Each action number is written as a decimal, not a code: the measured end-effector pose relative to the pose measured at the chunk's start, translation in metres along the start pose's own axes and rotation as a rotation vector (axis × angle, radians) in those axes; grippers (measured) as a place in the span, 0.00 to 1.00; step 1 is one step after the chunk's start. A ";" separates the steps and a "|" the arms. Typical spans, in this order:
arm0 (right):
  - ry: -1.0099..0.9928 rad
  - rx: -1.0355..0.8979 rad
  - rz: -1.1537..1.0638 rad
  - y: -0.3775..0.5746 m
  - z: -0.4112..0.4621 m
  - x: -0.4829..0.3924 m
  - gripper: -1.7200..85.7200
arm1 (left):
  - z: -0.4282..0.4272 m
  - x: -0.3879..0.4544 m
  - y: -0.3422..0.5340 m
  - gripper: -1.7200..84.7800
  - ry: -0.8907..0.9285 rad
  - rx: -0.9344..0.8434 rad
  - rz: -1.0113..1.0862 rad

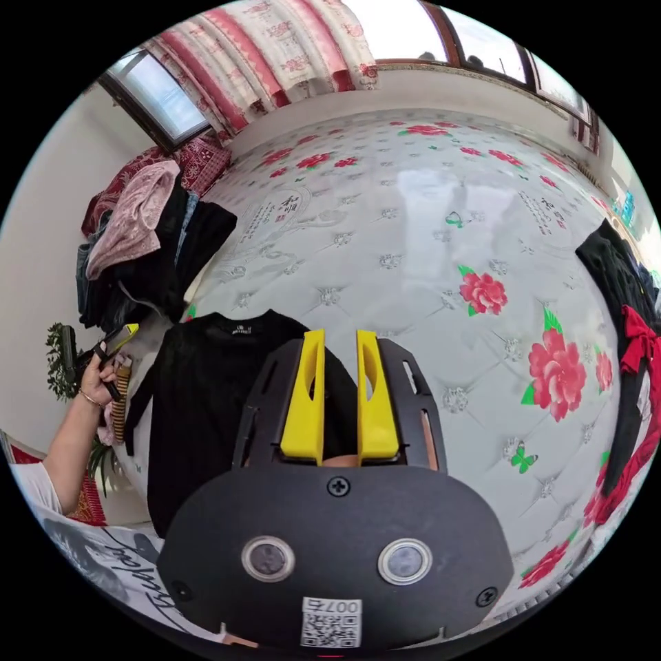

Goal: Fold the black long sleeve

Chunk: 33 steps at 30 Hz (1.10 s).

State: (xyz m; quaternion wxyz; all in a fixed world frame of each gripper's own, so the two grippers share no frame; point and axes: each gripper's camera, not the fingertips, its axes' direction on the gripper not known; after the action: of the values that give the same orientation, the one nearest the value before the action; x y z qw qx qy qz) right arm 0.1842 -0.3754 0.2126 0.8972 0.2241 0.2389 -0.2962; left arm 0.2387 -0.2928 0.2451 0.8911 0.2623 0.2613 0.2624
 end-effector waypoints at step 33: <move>0.066 0.122 0.137 0.376 -0.282 -0.025 0.08 | -0.050 0.107 0.247 0.05 0.124 -0.211 0.109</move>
State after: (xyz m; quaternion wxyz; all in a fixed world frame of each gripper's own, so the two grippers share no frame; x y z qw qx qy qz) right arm 0.3236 0.0607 0.1035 0.8917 0.3037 0.2337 -0.2407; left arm 0.2045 -0.0333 0.3233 0.8803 0.1642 0.2722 0.3522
